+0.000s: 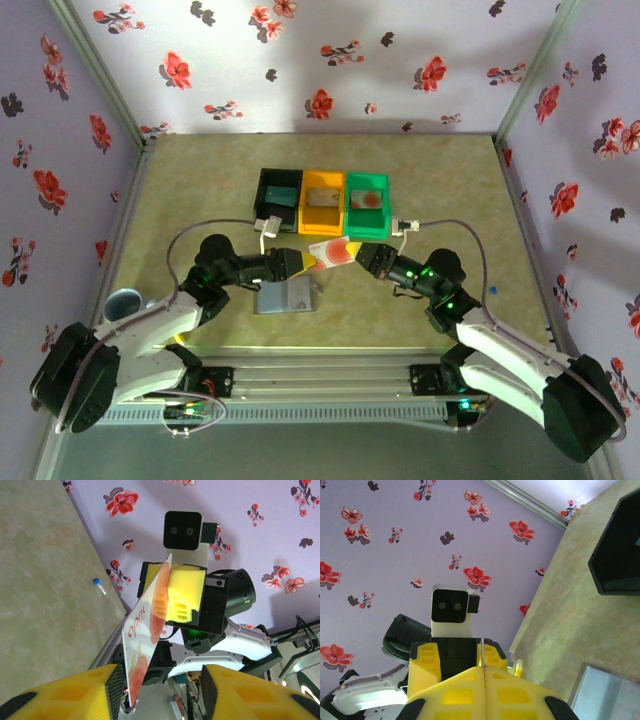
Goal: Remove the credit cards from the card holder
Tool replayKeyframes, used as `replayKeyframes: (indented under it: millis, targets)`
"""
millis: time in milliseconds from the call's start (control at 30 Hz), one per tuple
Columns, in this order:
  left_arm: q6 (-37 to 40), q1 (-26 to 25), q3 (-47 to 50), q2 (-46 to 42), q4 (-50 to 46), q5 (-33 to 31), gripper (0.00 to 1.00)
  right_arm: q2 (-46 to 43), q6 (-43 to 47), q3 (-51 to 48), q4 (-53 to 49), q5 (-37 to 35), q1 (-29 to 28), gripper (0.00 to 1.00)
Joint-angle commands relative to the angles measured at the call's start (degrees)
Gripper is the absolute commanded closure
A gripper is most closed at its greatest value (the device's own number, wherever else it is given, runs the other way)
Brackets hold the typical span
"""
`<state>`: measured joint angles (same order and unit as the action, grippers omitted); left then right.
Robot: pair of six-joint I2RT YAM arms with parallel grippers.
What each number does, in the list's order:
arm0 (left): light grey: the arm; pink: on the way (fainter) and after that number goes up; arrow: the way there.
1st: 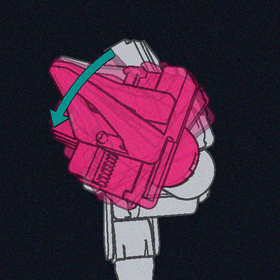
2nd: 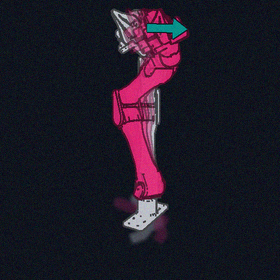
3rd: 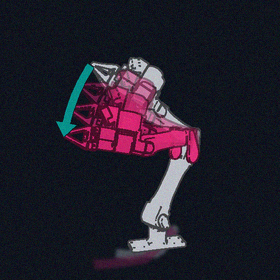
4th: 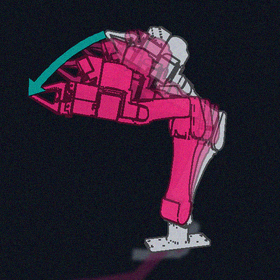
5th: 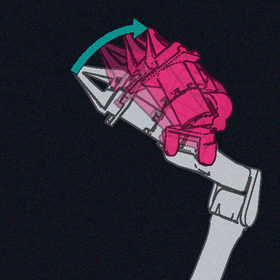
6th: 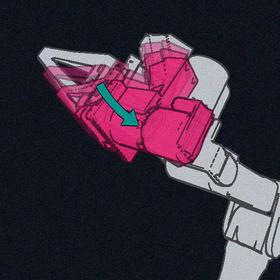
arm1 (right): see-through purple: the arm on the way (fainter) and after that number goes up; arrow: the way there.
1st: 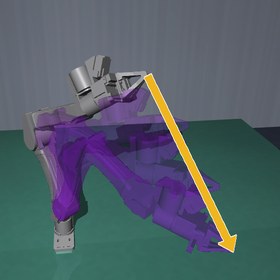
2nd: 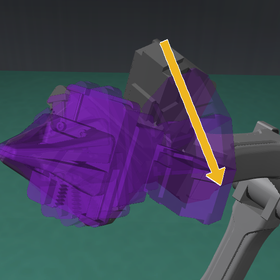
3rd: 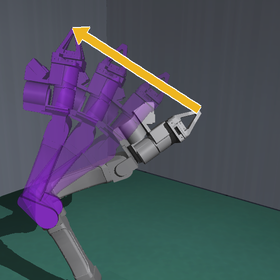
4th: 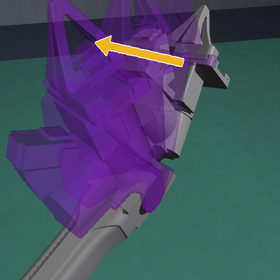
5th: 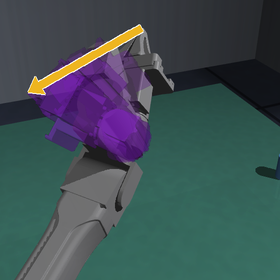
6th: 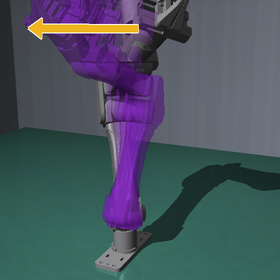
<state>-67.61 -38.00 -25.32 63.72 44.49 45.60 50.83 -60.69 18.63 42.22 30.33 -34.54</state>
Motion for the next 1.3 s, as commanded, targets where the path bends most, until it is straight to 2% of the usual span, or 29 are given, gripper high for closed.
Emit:
replayKeyframes:
  millis: [0, 300, 533, 633, 833, 967, 1267]
  targets:
    - [-0.80, -0.48, -1.02, 0.89, 4.82, -0.69, 0.56, 0.59, -0.98, -0.70, 3.04, -0.77, -0.43, 1.00]
    - [-3.03, -0.64, -0.68, 3.31, 9.80, -0.71, 0.76, 0.89, -1.17, -0.70, 3.09, -1.14, -1.17, 1.00]
    - [-2.53, -0.64, -0.47, 3.47, 8.66, -0.78, 1.00, 0.11, 0.34, -0.32, 0.40, -0.78, -1.36, 1.00]
    - [-0.92, -0.54, -1.15, 3.41, 4.24, -0.40, 1.00, -1.54, 3.99, 0.97, -6.21, -0.95, -1.36, 0.95]
    - [7.30, -0.07, -4.64, 0.67, -13.07, 0.19, 1.00, -4.07, 12.09, 2.61, -16.63, 1.19, -1.31, 0.67]
    - [13.66, 0.12, -7.63, -1.27, -25.31, -0.08, 1.00, -2.83, 13.62, 2.12, -17.15, 3.70, -1.20, 0.56]
    - [20.16, 0.13, -10.92, -1.98, -37.39, 2.17, 1.00, -0.12, 13.58, 0.70, -11.75, 8.33, -1.07, 0.55]
